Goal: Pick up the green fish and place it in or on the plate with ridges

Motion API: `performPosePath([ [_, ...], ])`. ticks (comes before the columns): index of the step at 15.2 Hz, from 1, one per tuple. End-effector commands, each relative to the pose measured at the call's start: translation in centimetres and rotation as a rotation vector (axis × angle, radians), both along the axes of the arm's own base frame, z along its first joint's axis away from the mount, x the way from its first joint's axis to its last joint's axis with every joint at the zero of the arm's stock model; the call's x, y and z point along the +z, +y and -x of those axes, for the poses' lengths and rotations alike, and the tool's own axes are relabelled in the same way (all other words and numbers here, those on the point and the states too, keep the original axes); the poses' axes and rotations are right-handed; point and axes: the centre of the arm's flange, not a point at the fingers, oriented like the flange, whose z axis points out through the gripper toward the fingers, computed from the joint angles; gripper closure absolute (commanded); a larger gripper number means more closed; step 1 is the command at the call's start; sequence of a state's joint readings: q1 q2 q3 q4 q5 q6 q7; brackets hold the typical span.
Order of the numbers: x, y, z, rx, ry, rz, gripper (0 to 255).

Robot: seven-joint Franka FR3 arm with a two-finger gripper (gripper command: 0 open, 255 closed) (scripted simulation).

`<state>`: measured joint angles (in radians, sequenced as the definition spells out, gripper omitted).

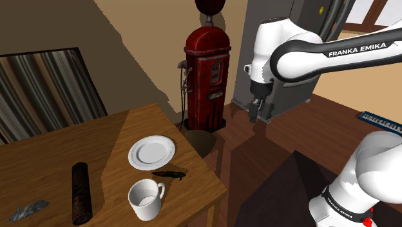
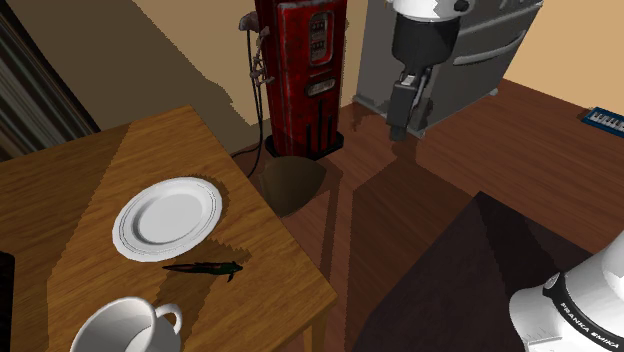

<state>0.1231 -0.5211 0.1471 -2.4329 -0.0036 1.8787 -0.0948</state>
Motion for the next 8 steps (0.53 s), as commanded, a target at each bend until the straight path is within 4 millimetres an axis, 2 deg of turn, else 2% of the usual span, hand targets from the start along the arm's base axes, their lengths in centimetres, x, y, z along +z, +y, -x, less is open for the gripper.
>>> performPosePath([
  [1,-1.2,2.5,-0.7,0.031,-0.008,-0.006,0],
  [8,-4.8,10.2,-3.2,0.138,-0.033,-0.023,0],
])
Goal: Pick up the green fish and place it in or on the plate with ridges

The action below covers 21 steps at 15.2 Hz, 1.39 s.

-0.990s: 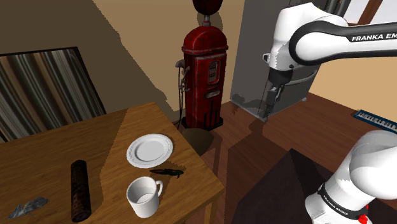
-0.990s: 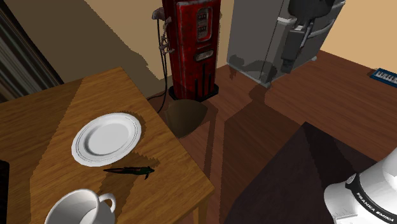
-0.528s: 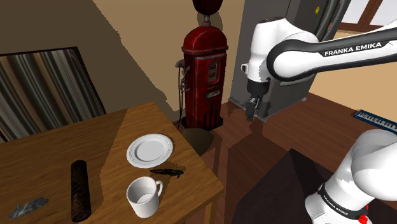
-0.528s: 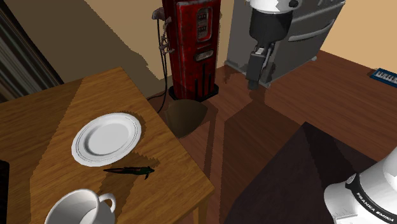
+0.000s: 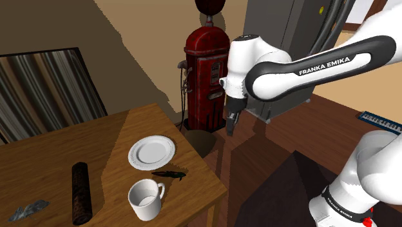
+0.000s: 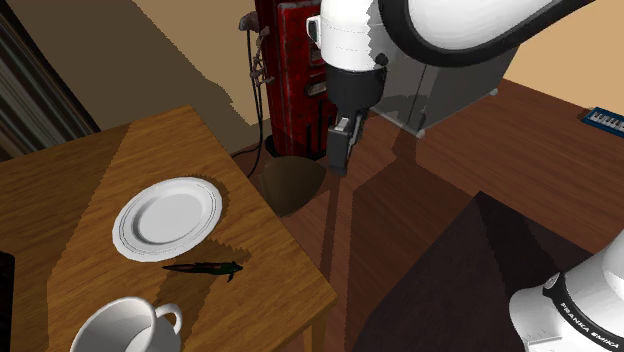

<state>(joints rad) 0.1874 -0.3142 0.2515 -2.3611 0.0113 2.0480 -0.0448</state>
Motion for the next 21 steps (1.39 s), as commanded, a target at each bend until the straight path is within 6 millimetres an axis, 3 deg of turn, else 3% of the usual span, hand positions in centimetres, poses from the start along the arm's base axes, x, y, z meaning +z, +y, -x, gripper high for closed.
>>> performPosePath([
  [1,-1.3,2.6,-0.4,0.031,-0.008,-0.006,0],
  [10,-5.6,12.9,-2.4,0.168,-0.040,-0.028,0],
  [19,-9.7,23.5,-3.1,0.306,-0.073,-0.050,0],
  [21,-10.4,24.0,-3.2,0.313,-0.075,-0.052,0],
])
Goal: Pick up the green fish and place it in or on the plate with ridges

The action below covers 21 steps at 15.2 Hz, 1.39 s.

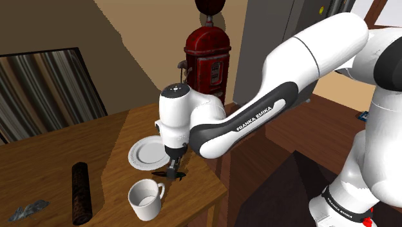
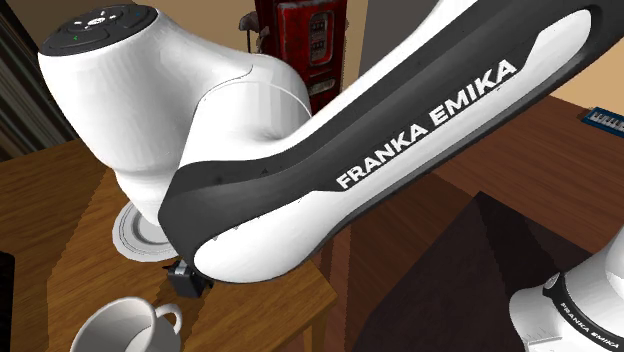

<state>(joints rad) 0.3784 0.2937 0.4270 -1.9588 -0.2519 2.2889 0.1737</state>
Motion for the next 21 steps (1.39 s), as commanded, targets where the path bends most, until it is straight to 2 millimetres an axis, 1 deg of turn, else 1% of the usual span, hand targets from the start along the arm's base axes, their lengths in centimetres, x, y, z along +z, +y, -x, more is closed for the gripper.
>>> performPosePath([
  [1,-1.0,0.5,0.0,0.005,-0.002,-0.001,0],
  [7,-3.9,0.5,-0.3,0.005,-0.002,-0.001,0],
  [14,-3.9,0.5,-0.3,0.005,-0.002,-0.001,0],
  [15,-3.9,0.5,-0.3,0.005,-0.002,-0.001,255],
  [21,-3.9,0.5,-0.3,0.005,-0.002,-0.001,255],
])
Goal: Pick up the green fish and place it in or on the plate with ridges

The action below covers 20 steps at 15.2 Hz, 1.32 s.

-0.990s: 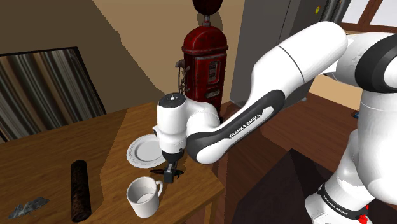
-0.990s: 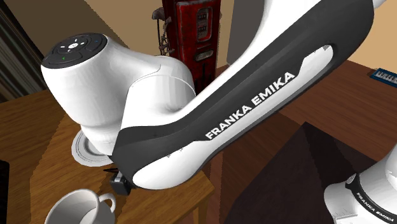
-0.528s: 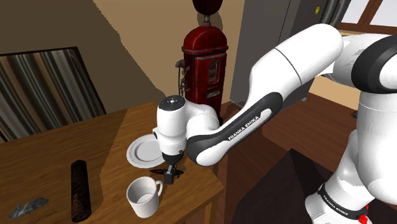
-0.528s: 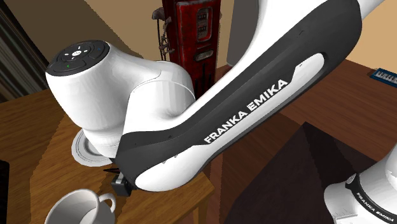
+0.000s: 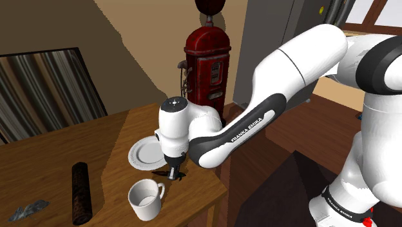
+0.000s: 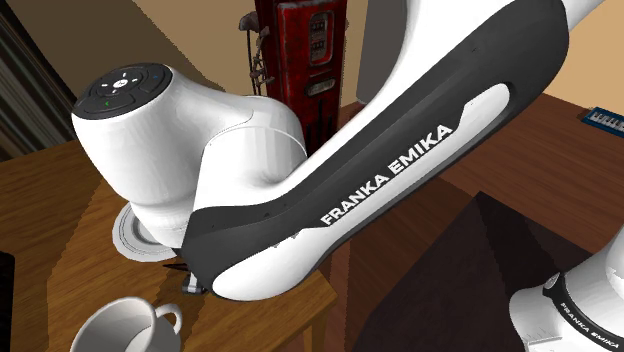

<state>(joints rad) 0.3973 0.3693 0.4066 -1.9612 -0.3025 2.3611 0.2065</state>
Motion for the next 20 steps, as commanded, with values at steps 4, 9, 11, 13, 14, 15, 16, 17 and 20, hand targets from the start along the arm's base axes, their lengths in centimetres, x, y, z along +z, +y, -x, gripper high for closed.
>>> performPosePath([
  [4,0.5,0.0,0.0,0.000,0.000,0.000,255],
  [9,3.1,0.0,0.0,0.000,0.000,0.000,255],
  [11,4.2,0.0,0.0,0.000,0.000,0.000,255],
  [13,5.3,0.0,0.0,0.000,0.000,0.000,255],
  [14,5.8,0.0,0.0,0.000,0.000,0.000,255],
  [15,6.3,0.0,0.0,0.000,0.000,0.000,255],
  [16,6.8,0.0,0.0,0.000,0.000,0.000,255],
  [17,7.4,0.0,0.0,0.000,0.000,0.000,255],
  [20,8.9,0.0,0.0,0.000,0.000,0.000,255],
])
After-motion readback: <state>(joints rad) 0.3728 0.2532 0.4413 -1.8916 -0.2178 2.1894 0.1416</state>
